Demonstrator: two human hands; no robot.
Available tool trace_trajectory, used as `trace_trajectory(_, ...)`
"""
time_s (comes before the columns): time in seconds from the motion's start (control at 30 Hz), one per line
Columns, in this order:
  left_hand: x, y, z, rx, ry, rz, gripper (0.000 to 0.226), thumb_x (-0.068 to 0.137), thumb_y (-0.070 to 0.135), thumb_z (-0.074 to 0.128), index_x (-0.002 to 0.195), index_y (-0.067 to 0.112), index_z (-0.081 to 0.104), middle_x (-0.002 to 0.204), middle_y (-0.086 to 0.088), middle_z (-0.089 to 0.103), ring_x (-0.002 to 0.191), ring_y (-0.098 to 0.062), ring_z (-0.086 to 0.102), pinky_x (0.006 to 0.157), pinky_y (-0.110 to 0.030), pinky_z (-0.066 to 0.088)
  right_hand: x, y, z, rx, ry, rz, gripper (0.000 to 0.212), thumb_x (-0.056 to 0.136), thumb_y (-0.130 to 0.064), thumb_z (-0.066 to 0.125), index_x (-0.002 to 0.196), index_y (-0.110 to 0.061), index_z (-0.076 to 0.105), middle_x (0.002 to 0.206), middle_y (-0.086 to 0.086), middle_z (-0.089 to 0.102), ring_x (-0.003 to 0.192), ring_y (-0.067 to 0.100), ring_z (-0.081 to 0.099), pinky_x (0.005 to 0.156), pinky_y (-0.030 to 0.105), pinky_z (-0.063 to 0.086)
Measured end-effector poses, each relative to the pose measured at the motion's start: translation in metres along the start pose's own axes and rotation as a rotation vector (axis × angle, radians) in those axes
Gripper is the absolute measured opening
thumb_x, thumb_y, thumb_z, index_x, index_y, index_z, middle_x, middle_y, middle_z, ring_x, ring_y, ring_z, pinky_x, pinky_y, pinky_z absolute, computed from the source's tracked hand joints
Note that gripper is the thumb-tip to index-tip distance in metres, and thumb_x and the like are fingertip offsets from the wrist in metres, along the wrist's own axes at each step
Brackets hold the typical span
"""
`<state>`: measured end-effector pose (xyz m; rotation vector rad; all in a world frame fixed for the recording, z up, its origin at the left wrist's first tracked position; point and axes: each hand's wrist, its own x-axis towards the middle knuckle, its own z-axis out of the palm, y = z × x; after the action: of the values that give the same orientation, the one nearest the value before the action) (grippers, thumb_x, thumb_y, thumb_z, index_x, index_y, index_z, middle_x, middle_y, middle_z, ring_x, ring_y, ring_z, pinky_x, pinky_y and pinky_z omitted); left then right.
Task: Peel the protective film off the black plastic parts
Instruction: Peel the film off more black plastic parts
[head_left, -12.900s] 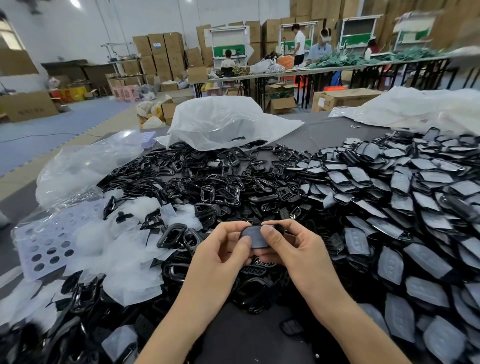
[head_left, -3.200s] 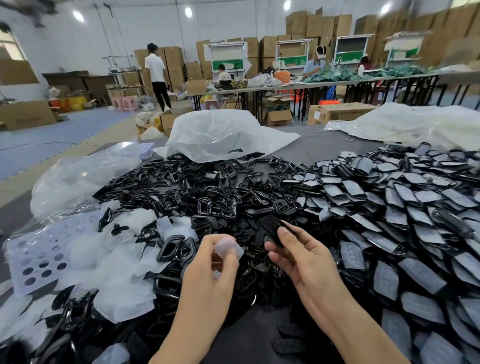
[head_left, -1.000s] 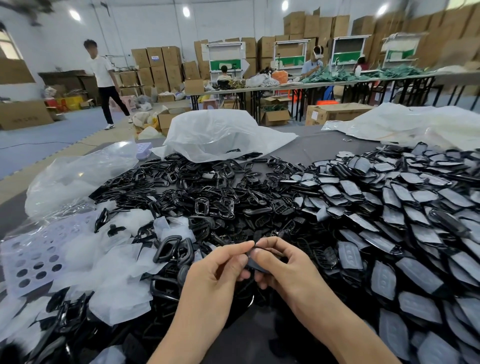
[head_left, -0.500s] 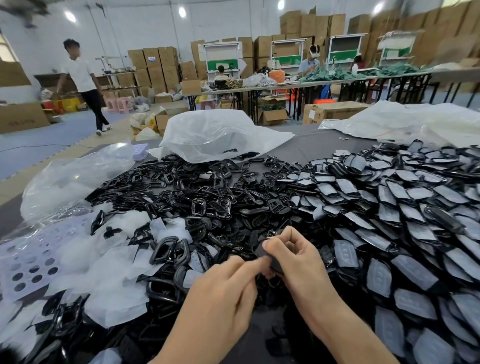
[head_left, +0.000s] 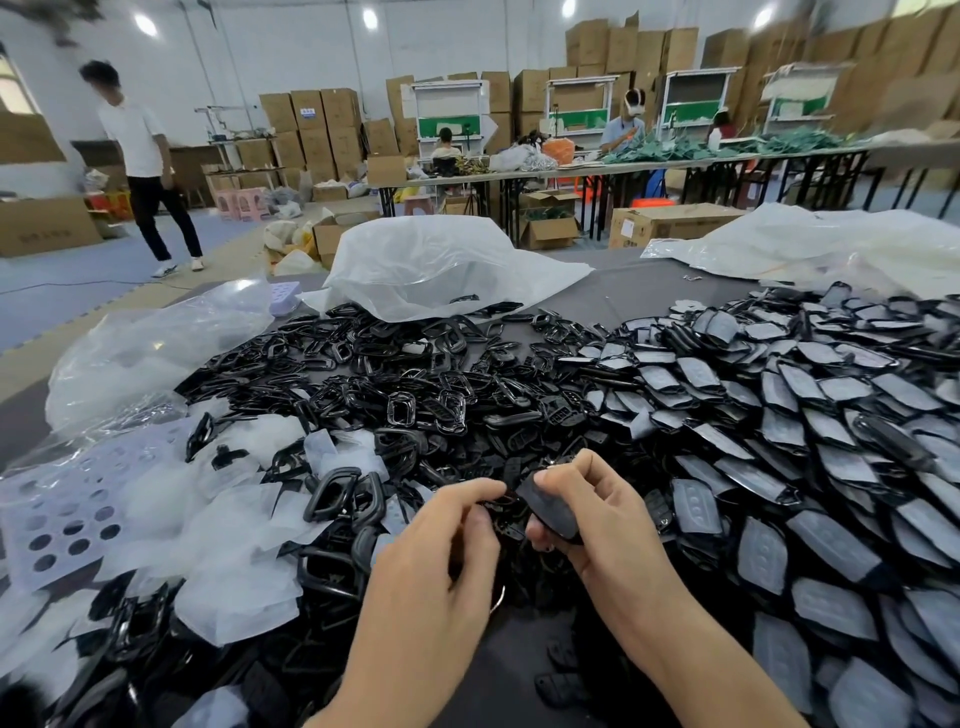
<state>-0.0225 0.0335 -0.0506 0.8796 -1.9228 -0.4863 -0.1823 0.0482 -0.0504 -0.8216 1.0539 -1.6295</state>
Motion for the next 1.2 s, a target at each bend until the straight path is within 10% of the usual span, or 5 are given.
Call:
trace_trajectory(0.5,0.016,-0.01,-0.003,-0.354,0.095,-0.393,0.015,0.096,0.017,0.061,0.094,0.028,0.071,0.073,0.003,0.072,0.066,-0.006,0.066,0.065,-0.019,0.053,-0.007,0.005,0.003,-0.502,-0.24,-0.126,0.032,0.101,-0.023,0.061,0.117,-0.05,0.067,0.083,0.006,0.076,0.066,0.017,0.071,0.063,0.025,0.055)
trace_trajectory(0.8,0.001,-0.026,0.0,0.432,-0.231,0.112,0.041,0.096,0.055,0.042,0.127,0.032,0.057,0.118,0.019,0.056,0.112,-0.005,0.052,0.1,-0.024,0.041,0.005,-0.047,-0.06,-0.1,0.561,-0.376,0.083,0.098,-0.036,0.061,0.16,-0.033,0.006,0.094,0.002,0.078,0.077,0.018,0.076,0.066,0.024,0.06)
trace_trajectory(0.97,-0.001,-0.04,0.008,0.717,-0.284,0.194,0.047,0.084,0.057,0.049,0.114,0.029,0.071,0.114,0.006,0.067,0.104,-0.02,0.067,0.097,-0.034,0.039,0.001,-0.015,-0.028,-0.706,0.281,-0.441,0.054,0.101,-0.034,0.055,0.149,-0.047,0.034,0.111,-0.018,0.073,0.064,-0.003,0.064,0.061,0.012,0.052)
trace_trajectory(1.07,0.006,-0.048,0.005,0.771,-0.2,0.157,0.033,0.083,0.047,0.054,0.103,0.027,0.071,0.098,0.006,0.066,0.089,-0.02,0.068,0.082,-0.036,0.051,0.0,0.011,-0.013,-1.292,-0.007,-0.441,0.058,0.101,-0.044,0.05,0.155,-0.039,0.03,0.155,-0.011,0.041,0.133,-0.001,0.043,0.114,0.016,0.028)
trace_trajectory(1.2,0.013,-0.048,-0.004,0.789,-0.128,0.052,0.035,0.095,0.046,0.045,0.098,0.023,0.071,0.089,0.006,0.07,0.078,-0.019,0.068,0.073,-0.036,0.052,0.0,0.032,-0.009,-1.627,-0.135,-0.299,0.049,0.101,-0.057,0.036,0.148,-0.044,0.034,0.153,-0.015,0.035,0.14,0.011,0.033,0.116,0.029,0.023)
